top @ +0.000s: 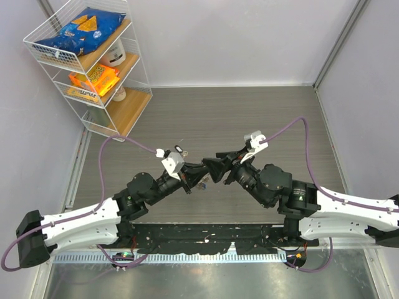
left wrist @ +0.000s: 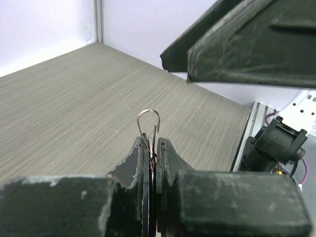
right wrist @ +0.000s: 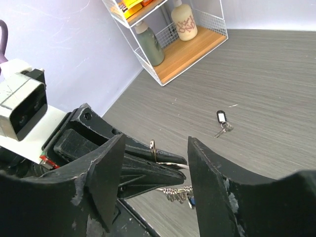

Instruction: Put the keys on the keyring

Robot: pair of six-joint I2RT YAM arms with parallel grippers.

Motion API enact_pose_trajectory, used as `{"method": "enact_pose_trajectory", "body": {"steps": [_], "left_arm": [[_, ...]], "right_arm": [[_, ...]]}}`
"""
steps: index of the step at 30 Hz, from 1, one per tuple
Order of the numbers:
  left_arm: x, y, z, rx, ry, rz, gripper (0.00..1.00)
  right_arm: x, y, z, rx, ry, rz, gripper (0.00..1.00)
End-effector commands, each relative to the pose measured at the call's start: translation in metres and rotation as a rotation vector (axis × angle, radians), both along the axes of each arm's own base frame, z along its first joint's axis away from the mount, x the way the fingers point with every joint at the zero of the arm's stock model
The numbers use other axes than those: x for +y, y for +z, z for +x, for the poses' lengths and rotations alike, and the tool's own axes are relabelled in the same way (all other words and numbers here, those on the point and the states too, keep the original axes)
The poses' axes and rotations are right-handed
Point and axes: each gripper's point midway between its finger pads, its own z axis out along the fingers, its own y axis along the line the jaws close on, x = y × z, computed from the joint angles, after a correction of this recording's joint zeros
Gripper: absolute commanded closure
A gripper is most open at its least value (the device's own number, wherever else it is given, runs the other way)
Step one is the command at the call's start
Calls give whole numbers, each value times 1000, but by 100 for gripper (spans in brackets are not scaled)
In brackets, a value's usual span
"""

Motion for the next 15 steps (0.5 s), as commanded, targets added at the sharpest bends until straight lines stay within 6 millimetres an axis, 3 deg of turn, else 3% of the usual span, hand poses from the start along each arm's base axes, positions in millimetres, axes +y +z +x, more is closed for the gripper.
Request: {"method": "enact_pose_trajectory", "body": {"steps": [1,8,15], "left_arm": [[2,14,-10,-72,-47,-4,100],[6,2,-24,-128,-116,42,100],[9,-5,-27,-159,-127,73,100]], "right_arm": [[-2,27,-9,-7,52,-16,39],[0,31,-23,49,138,-144,38],[4,15,-41,146,227,-173,48]]}}
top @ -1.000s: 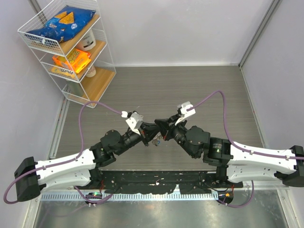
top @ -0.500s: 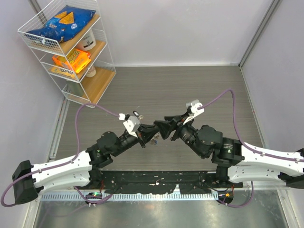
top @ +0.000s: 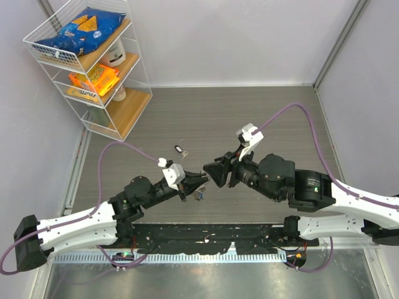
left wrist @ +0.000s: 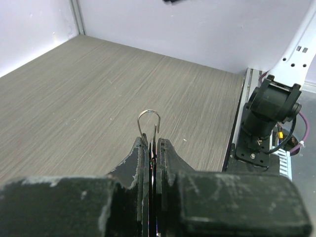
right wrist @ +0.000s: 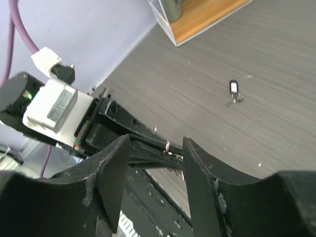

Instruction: Put the keys on the keyring

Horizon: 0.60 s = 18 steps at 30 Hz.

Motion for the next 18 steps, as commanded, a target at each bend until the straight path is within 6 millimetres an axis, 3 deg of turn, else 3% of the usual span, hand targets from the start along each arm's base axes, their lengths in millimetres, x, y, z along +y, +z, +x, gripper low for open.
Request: {"method": "enact_pose_trajectory", "body": {"steps": [1,8,18], "left_arm": [[3,16,-4,-70,-18,-31,100],[8,20,1,-69,24,-32,100],[13,10,18,-30,141,-8,100]], "right_arm": [[4,-11,-15,79,63,-39,49],[9,-25,-12,144,27,-43,52],[18,-35,1,181,-2,-20,59]]}}
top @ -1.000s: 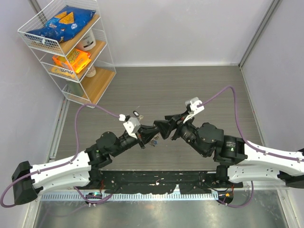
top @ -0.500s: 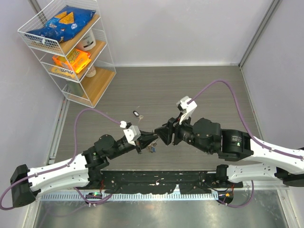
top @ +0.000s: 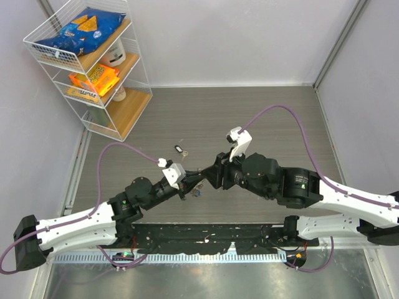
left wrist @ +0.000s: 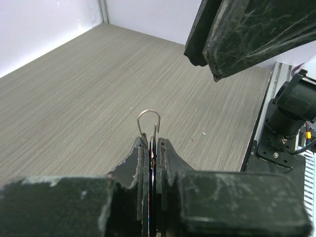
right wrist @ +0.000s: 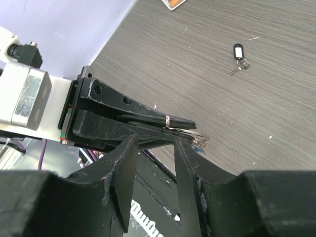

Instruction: Put the keys on the keyring

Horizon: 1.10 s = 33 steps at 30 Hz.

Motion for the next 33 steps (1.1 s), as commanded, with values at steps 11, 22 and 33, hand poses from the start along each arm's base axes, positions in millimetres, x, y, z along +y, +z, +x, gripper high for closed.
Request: {"method": "enact_pose_trajectory", "body": {"steps": [11,22,33], "left_arm": [[6,23,6,-32,56,-88,100],[4,19,6,-28,50,-86,100],[10,24,4,-37,52,-115,100]], "right_arm": [[17,-9,18,40,-34,45,61],[28,-8,22,40,-14,59,65],[30,-13,27,50,-26,52,70]]}}
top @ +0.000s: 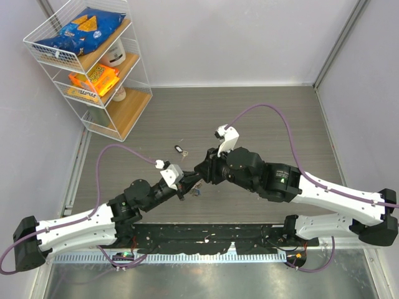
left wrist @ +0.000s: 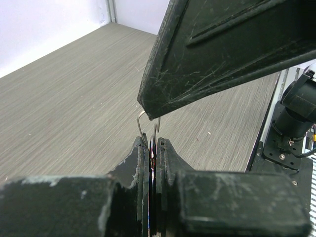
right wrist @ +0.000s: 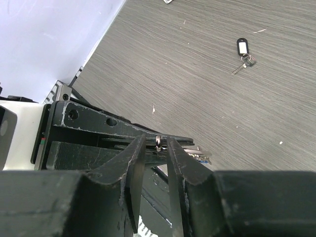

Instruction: Put the keys on the keyring

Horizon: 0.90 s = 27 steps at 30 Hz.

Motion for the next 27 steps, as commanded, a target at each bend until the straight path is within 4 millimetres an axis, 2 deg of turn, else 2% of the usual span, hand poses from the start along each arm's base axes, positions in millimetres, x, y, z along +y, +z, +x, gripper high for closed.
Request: {"method": "enact_pose_trajectory", "body": {"steps": [1,10,18,22,27], "left_arm": [[4,31,-2,-43,4,-112,100],[4,32,-3,-44,-1,-116,100],[4,32,-3,-44,-2,-119,100],[4,32,-3,-45,-2,-116,100],[3,31,-4,-43,-5,-115,100]], "right_arm": [[5,15,4,-6,-12,61,71],[13,14,3,0,9,66,73],[16,19,1,-7,22,87,85],[14,19,1,-9,20,91,79],[13,21,2,-14,18,100,78]]}}
